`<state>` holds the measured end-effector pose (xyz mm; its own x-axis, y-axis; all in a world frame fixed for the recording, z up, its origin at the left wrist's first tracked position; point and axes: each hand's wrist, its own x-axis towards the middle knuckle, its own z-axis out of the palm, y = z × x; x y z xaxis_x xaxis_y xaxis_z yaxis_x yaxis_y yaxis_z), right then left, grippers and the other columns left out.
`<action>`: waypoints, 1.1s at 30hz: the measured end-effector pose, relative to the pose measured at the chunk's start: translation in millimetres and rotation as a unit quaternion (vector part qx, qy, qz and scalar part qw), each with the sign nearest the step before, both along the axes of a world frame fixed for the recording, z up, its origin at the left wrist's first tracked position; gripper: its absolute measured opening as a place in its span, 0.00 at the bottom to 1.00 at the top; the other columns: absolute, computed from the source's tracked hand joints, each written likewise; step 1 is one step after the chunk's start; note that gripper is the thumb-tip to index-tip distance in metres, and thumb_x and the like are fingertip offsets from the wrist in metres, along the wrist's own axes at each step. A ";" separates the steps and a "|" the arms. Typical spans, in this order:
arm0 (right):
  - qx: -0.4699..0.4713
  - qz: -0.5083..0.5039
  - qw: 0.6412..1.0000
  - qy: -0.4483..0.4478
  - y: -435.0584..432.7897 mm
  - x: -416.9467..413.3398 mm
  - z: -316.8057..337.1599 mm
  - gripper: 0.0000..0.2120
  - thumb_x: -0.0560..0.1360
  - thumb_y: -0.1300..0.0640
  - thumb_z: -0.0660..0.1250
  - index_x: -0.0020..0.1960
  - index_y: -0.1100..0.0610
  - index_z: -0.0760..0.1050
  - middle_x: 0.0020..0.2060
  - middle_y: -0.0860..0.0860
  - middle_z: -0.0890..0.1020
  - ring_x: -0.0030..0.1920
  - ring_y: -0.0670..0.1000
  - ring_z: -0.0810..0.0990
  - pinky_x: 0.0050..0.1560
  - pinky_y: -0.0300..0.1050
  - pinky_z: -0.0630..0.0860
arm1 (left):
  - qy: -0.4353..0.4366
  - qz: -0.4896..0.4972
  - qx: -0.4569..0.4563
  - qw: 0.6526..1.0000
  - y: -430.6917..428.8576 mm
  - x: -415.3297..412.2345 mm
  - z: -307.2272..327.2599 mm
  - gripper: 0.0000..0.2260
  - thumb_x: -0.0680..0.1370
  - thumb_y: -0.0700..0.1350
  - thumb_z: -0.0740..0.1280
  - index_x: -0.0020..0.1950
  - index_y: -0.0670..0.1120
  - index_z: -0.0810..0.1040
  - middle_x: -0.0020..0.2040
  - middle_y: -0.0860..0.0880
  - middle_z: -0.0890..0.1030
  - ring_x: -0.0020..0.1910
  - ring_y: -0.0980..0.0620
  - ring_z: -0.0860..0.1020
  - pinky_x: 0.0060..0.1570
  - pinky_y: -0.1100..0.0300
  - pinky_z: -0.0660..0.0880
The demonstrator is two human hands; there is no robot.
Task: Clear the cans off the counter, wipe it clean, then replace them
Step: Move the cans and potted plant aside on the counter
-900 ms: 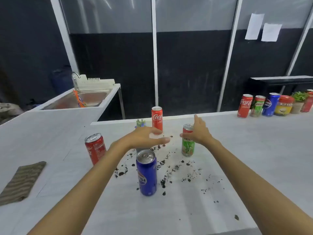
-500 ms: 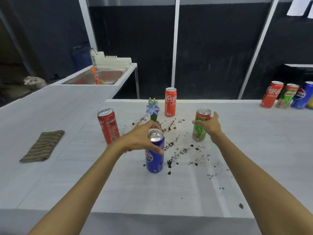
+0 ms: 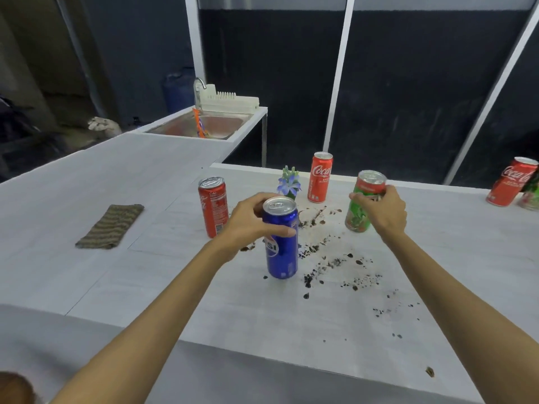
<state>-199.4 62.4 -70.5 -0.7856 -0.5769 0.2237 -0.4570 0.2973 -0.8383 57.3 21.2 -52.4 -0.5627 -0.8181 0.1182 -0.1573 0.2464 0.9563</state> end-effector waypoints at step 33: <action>0.048 0.225 0.965 -0.129 -370.6 331.6 20.0 0.26 0.66 0.54 0.76 0.59 0.63 0.72 0.57 0.58 0.78 0.57 0.58 0.78 0.58 0.52 0.76 | 0.073 0.348 0.035 0.934 -368.3 244.7 -21.3 0.27 0.63 0.38 0.77 0.58 0.49 0.73 0.57 0.49 0.77 0.53 0.49 0.74 0.48 0.56 0.72</action>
<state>132.2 -308.2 -50.4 -0.4729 -0.8809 -0.0181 -0.3374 0.2000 -0.9199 301.9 -347.1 -73.7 0.1269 -0.9883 0.0850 -0.1221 0.0695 0.9901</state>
